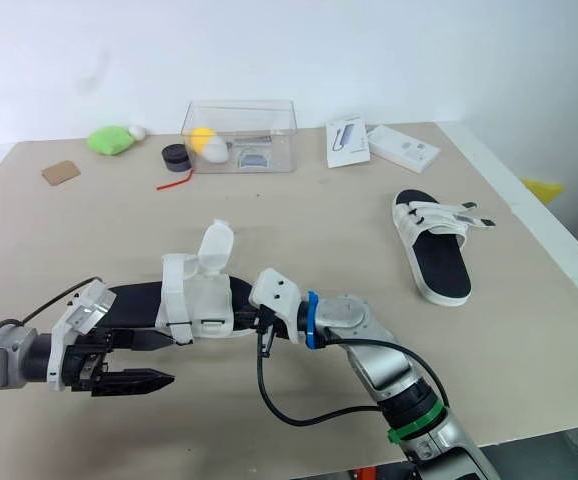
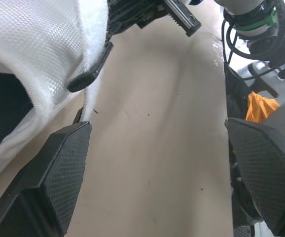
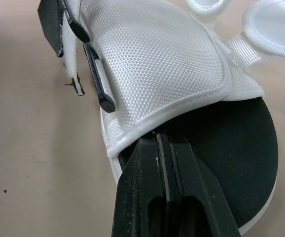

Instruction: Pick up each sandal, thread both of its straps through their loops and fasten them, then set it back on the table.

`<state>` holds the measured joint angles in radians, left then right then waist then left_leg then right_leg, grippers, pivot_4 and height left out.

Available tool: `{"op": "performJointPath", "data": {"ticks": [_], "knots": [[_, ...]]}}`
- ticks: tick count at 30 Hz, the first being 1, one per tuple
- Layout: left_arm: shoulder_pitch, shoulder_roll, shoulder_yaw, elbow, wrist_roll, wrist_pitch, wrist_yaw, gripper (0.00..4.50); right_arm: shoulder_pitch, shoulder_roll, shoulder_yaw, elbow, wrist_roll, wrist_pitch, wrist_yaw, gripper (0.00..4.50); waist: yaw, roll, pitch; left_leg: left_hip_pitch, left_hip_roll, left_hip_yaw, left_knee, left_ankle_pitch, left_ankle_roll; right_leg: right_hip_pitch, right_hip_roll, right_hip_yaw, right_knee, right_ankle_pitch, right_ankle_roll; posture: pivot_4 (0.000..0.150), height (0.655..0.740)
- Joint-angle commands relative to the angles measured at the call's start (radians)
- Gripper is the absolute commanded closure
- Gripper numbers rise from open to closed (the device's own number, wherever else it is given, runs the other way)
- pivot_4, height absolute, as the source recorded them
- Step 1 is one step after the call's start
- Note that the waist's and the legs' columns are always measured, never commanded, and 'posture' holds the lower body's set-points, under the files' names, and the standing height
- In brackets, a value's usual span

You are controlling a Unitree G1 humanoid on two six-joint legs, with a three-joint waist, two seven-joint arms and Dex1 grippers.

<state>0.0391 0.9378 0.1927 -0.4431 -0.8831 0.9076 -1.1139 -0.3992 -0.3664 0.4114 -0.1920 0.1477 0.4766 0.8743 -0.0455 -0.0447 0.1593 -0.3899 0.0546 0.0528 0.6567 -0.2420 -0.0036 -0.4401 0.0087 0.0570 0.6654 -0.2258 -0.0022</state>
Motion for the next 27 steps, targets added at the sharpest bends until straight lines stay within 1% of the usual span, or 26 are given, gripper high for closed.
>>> {"op": "performJointPath", "data": {"ticks": [1,8,14,18,23,27], "knots": [[-0.004,-0.006,-0.005,-0.024,0.011,-0.028,0.012,0.02,0.006,-0.007,0.024,0.016,-0.004,0.016,0.014,4.5,0.0,0.0,0.0,0.0,0.0,0.0,0.0,0.0,0.0,0.0,0.0,0.0,0.0,0.0,0.0,0.15,0.74],[0.015,-0.024,0.011,-0.035,-0.009,-0.015,0.043,0.02,0.01,-0.013,0.018,0.01,0.0,0.02,0.015,4.5,0.0,0.0,0.0,0.0,0.0,0.0,0.0,0.0,0.0,0.0,0.0,0.0,0.0,0.0,0.001,0.15,0.74],[0.03,-0.035,0.046,-0.036,-0.076,0.001,0.048,0.02,0.006,-0.016,0.019,0.015,0.001,0.017,0.019,4.5,0.0,0.0,0.0,0.0,0.001,0.0,0.0,0.0,0.0,0.0,0.0,0.0,0.0,0.0,0.0,0.15,0.74],[0.055,-0.021,0.041,-0.035,-0.05,-0.023,0.047,0.02,0.001,-0.014,0.022,0.02,-0.001,0.013,0.021,4.5,0.0,0.0,0.0,0.0,0.001,0.0,0.0,0.0,0.0,0.0,0.0,0.001,0.0,0.0,0.0,0.15,0.74],[0.065,-0.022,0.057,-0.024,-0.061,-0.027,0.041,0.02,0.0,-0.015,0.02,0.026,-0.001,0.007,0.025,4.5,0.0,0.0,0.0,0.0,0.001,0.0,-0.001,0.0,0.0,0.0,0.0,0.0,0.0,-0.001,-0.002,0.15,0.74],[0.064,-0.03,0.062,-0.017,-0.037,-0.045,0.064,0.02,-0.002,-0.014,0.022,0.029,-0.001,0.004,0.027,4.5,0.0,0.0,0.0,0.0,0.001,0.0,-0.001,0.0,0.0,0.0,0.0,0.0,0.0,-0.001,-0.002,0.15,0.74]]}}
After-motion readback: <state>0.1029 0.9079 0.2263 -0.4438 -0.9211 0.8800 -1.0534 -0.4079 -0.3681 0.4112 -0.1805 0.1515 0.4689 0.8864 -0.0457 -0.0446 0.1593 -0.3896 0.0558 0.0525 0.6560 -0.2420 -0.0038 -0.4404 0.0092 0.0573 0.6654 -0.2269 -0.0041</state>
